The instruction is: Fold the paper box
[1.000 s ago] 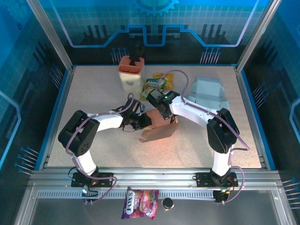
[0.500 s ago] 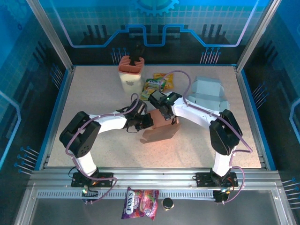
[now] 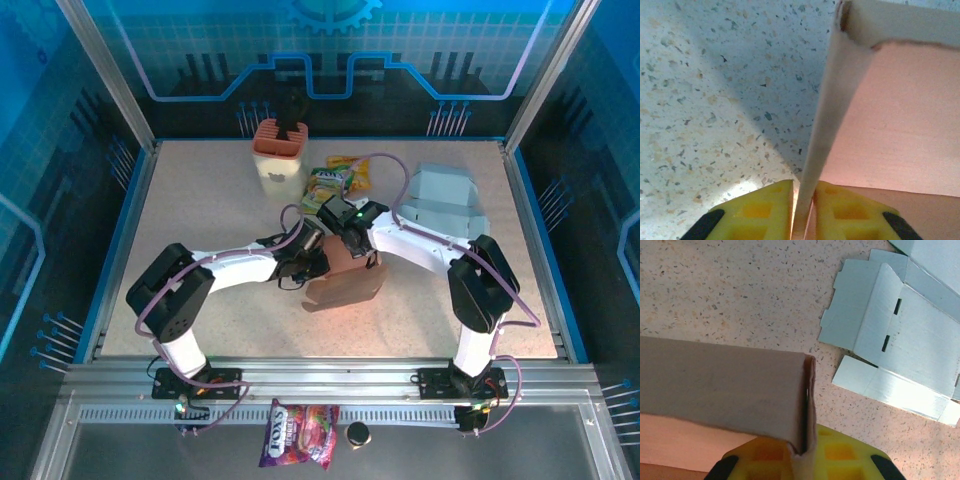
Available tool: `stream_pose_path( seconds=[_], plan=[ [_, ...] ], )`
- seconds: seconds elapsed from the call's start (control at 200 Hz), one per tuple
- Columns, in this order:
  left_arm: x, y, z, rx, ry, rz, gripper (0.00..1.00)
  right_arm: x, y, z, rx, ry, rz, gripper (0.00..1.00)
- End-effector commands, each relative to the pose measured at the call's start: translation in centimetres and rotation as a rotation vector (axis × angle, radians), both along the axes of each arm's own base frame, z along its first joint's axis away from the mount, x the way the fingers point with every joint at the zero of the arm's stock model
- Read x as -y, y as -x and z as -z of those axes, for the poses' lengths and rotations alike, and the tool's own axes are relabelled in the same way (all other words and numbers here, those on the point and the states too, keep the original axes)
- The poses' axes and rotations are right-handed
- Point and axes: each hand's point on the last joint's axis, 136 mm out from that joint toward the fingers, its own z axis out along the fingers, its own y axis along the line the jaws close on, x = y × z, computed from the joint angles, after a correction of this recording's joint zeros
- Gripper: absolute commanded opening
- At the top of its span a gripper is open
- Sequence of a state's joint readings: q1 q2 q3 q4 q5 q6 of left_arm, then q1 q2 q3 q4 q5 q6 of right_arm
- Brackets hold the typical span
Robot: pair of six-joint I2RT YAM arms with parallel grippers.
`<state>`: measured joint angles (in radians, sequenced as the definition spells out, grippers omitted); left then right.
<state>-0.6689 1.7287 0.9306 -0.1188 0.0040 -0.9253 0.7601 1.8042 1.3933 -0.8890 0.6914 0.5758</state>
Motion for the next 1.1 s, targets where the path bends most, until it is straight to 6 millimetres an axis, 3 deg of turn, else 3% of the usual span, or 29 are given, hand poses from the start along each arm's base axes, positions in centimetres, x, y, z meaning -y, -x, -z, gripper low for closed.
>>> stream_pose_path(
  seconds=[0.0, 0.07, 0.205, 0.345, 0.565, 0.76, 1.096],
  plan=[
    [-3.3, 2.6, 4.6, -0.137, -0.136, -0.026, 0.20, -0.9, 1.1, 0.1, -0.031, -0.038, -0.023, 0.00],
    [-3.5, 2.8, 4.9, -0.146, -0.142, -0.025, 0.21, -0.9, 1.1, 0.0, -0.031, -0.040, -0.022, 0.00],
    [-4.0, 3.2, 5.4, -0.153, -0.151, -0.027, 0.13, -0.9, 1.0, -0.1, -0.023, -0.043, -0.022, 0.00],
    [-4.3, 3.5, 5.7, -0.157, -0.161, -0.028, 0.25, -0.9, 1.0, -0.2, -0.017, -0.056, -0.021, 0.00],
    [-3.9, 3.3, 5.8, -0.127, -0.130, -0.011, 0.25, -0.8, 1.2, -0.2, -0.018, -0.057, -0.019, 0.00],
    [-4.6, 3.5, 5.7, -0.118, -0.149, -0.035, 0.06, -0.7, 1.2, -0.4, -0.013, -0.058, -0.015, 0.00],
    [-6.9, 4.5, 5.8, -0.154, -0.244, -0.133, 0.00, -1.3, 1.5, 0.0, -0.017, -0.052, -0.016, 0.00]
  ],
)
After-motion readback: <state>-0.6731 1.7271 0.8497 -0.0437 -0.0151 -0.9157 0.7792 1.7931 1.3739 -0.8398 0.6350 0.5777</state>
